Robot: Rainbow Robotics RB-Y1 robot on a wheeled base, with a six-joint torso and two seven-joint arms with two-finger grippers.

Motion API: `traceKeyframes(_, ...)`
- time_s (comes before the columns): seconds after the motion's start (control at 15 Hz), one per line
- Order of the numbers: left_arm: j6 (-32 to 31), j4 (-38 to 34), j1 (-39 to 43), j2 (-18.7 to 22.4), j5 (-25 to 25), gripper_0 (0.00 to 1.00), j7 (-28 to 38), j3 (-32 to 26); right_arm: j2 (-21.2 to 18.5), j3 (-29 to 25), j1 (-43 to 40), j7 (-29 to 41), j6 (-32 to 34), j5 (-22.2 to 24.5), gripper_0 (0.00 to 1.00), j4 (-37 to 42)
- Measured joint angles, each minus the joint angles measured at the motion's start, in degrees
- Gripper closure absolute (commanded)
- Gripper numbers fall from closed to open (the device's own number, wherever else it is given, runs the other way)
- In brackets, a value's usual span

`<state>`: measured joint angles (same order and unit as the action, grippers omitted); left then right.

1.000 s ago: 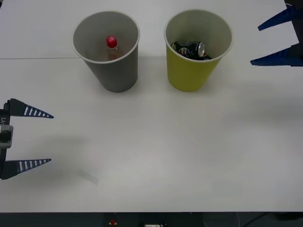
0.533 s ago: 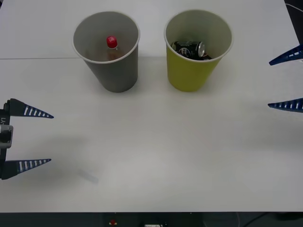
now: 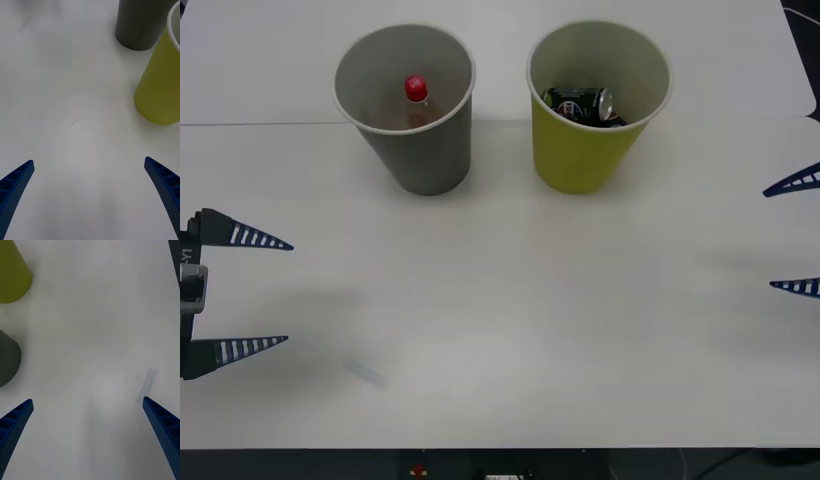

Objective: Put the can into the green bin and the plastic bottle into the gray bin

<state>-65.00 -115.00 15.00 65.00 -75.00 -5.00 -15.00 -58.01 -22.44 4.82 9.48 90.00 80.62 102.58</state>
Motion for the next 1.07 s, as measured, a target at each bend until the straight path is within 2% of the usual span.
traceKeyframes(0.33, 0.0, 0.0, 0.0, 0.0, 0.0, 0.0, 0.0, 0.0, 0.4, -2.87, -7.07, -0.42, 0.0, 0.04, 0.0, 3.27)
traceKeyframes(0.67, 0.0, 0.0, 0.0, 0.0, 0.0, 0.0, 0.0, 0.0, 5.19, -6.12, -13.9, -1.66, -1.53, 1.44, 0.0, 9.4)
traceKeyframes(0.87, 0.0, 0.0, 0.0, 0.0, 0.0, 0.0, 0.0, 0.0, 7.49, -7.33, -16.73, -2.47, -2.79, 3.85, 0.0, 12.82)
traceKeyframes(1.07, 0.0, 0.0, 0.0, 0.0, 0.0, 0.0, 0.0, 0.0, 7.97, -7.8, -17.07, -2.62, -2.97, 4.29, 0.0, 13.35)
